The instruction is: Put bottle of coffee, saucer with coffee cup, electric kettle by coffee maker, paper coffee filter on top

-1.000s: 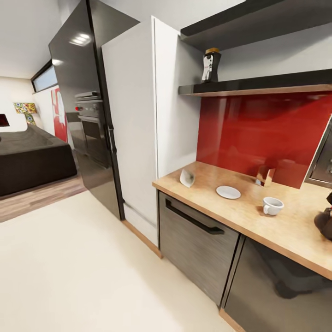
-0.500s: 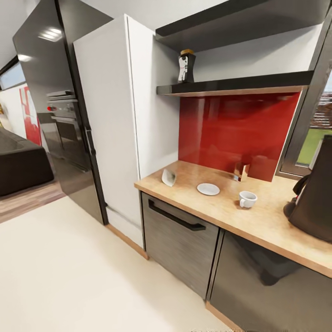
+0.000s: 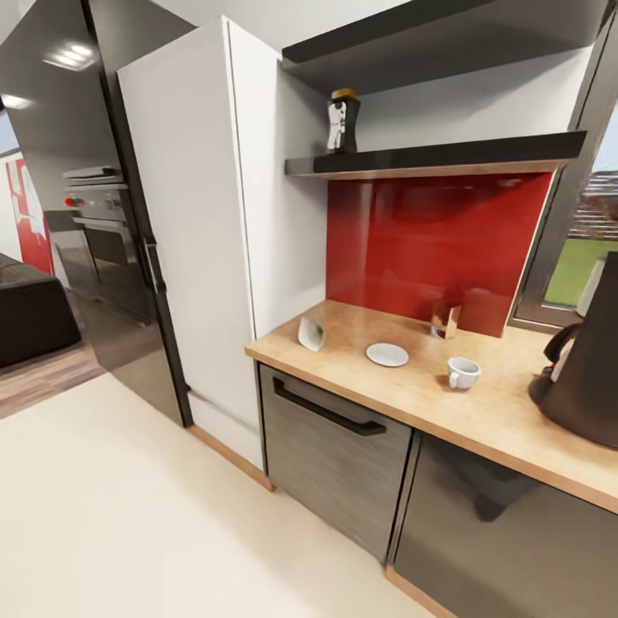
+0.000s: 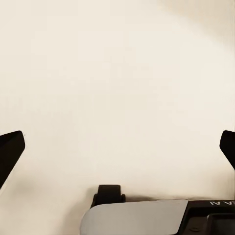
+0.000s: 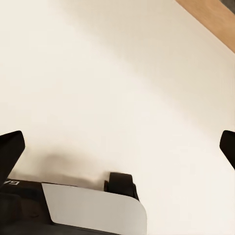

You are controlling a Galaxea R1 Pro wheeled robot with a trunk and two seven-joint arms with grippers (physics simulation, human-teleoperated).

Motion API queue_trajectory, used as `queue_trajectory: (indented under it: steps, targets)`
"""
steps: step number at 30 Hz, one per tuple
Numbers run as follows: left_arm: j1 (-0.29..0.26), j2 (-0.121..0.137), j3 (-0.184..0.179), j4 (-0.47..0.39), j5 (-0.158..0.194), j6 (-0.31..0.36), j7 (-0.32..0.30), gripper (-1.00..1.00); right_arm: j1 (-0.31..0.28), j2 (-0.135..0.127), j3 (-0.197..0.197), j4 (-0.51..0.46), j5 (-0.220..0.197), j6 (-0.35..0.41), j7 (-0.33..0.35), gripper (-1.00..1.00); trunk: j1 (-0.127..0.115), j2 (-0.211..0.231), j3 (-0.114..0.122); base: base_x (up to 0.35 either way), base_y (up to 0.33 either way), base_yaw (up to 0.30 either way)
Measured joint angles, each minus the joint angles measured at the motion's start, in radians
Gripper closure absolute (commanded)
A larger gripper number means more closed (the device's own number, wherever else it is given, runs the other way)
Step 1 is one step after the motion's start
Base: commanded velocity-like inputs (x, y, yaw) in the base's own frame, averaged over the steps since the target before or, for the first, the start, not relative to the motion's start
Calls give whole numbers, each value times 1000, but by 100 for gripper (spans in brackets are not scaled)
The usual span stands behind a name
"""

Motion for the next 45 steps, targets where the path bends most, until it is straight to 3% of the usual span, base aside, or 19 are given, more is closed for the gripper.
queue_trajectory:
  steps: [9,31,45]
  targets:
    - [0,0,0,0,0,0,0,-100,0,0,0,0,0,0,0,-100,0,0,0,137,204,-78]
    - [0,0,0,0,0,0,0,-100,0,0,0,3,0,0,0,-100,0,0,0,7,23,-242]
    - [0,2,1,1,0,0,0,-100,0,0,0,3,0,0,0,-100,0,0,0,0,275,-57]
